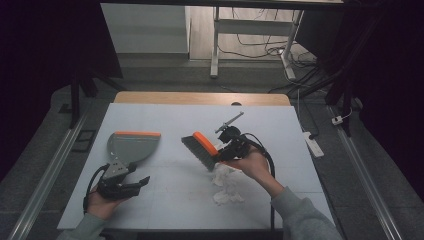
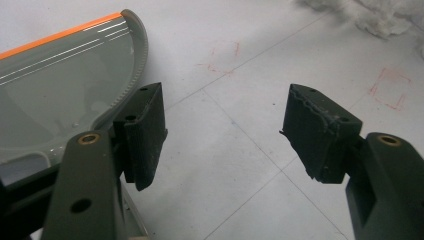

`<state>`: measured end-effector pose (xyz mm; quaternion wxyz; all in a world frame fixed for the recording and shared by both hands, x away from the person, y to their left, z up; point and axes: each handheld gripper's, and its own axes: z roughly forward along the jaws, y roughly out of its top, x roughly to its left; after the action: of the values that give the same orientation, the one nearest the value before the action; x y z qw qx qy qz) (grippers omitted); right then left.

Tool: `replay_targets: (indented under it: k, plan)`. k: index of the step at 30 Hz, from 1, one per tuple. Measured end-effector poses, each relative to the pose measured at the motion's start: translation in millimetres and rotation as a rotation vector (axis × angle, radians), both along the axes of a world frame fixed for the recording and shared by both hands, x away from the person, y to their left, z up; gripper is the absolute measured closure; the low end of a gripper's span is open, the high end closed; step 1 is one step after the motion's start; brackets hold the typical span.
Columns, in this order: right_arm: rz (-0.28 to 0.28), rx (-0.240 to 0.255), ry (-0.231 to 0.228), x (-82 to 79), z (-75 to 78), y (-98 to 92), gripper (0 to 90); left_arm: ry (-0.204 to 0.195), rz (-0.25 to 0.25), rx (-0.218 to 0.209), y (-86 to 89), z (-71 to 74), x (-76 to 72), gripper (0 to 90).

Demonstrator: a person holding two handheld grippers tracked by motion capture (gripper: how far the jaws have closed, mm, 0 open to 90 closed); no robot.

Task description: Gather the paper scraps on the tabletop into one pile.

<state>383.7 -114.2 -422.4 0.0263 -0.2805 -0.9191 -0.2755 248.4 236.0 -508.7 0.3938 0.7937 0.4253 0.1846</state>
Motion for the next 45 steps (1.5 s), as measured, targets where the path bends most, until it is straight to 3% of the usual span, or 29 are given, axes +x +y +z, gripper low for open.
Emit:
replay_targets:
  k: [2,7,12,15,19,30,33,36,40,42,45]
  plan:
    - [0.027,0.016,0.007,-7.8,6.6,-0.8,70.4,0.000,0.001,-0.001,0.3,0.0,-0.1,34.5]
    - [0.059,0.005,-0.034,-22.5,19.9,-1.4,70.4,-0.001,0.000,0.000,0.7,0.6,-0.9,34.5]
    - [0.047,-0.062,-0.094,-27.4,24.0,-12.6,70.3,-0.001,0.004,-0.003,1.5,0.5,-0.8,34.5]
    - [0.029,-0.074,-0.070,-25.4,18.9,-23.8,70.4,-0.002,-0.001,0.000,0.6,0.5,-0.9,34.5]
    - [0.065,-0.070,-0.020,-32.3,9.4,-34.3,70.3,0.000,0.001,-0.002,0.9,0.3,-0.5,34.5]
    - [0.304,-0.190,0.060,-77.2,-9.5,-31.8,70.4,0.003,-0.001,0.002,-0.8,-0.1,-0.2,34.5]
    - [0.354,-0.269,0.051,-81.0,-22.7,-23.9,70.4,0.001,0.000,0.003,-0.7,0.1,-0.7,34.5]
    - [0.375,-0.297,0.027,-78.4,-25.7,-18.2,70.4,-0.001,0.003,0.000,0.5,0.2,-0.9,34.5]
    - [0.338,-0.373,-0.075,-58.5,-21.7,-17.1,70.4,0.001,0.003,0.001,-0.2,-0.2,-0.6,34.5]
    - [0.278,-0.364,-0.109,-37.9,-17.2,-21.7,70.4,0.000,0.001,0.003,-0.4,-0.1,-0.8,34.5]
    - [0.217,-0.290,-0.117,-20.9,-7.7,-28.2,70.5,-0.001,0.005,0.000,1.0,0.1,-1.0,34.5]
